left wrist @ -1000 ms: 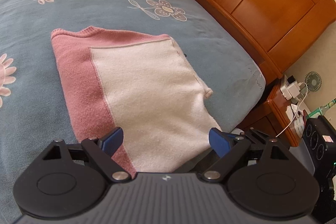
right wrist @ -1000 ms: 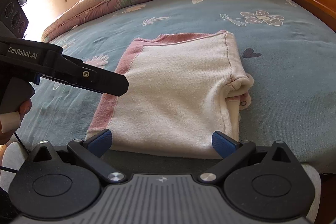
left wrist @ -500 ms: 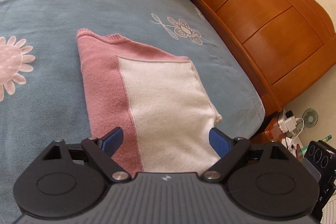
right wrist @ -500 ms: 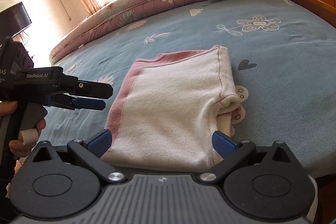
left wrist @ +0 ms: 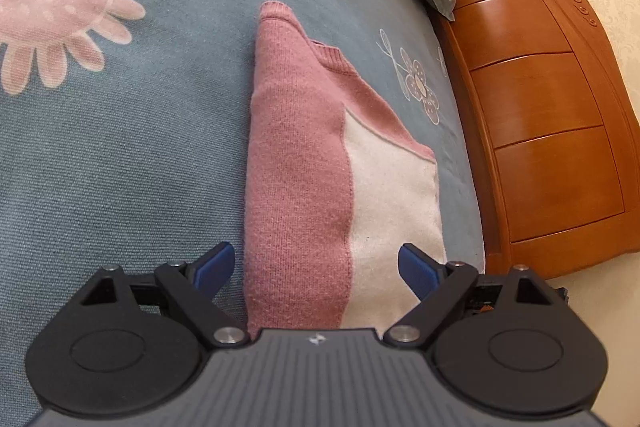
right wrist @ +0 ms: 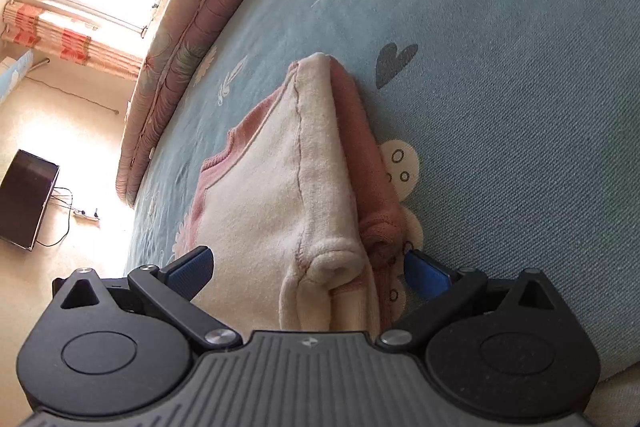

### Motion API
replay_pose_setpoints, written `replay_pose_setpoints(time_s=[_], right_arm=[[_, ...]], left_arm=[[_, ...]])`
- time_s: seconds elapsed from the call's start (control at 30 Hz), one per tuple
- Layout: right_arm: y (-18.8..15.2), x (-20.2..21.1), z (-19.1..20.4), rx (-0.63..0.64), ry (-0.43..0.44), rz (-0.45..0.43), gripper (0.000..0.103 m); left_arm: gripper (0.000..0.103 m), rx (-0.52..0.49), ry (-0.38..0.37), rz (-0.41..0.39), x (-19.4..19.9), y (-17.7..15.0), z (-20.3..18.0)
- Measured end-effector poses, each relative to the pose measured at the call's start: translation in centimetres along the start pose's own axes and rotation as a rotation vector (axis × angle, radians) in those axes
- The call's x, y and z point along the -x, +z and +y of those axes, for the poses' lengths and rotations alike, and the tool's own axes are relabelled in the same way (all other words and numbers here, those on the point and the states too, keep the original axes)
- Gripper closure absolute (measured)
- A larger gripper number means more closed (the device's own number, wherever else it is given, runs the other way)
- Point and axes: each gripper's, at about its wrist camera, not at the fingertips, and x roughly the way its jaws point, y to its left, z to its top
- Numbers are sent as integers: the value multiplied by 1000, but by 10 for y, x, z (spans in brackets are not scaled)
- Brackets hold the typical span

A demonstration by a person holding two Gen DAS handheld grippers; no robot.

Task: Fold clothes

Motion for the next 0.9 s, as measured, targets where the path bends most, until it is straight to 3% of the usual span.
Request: replay_pose_setpoints(time_s=[0.27,0.5,0.7,0.9], right_arm=[[23,-24,-6,-59,48,75,0],[48,-32,5,14,-49,-3,0],[59,-52,-1,-24,45,17,0],[35,-35,-6,-36,84,104,0]], left_arm=[[10,10,-49,34,-31,26,-3],[10,-8,-46,42,-41,41,-8],[10,54,-101,21,-45,46,-1],[10,59,-133,66,-36,27,5]])
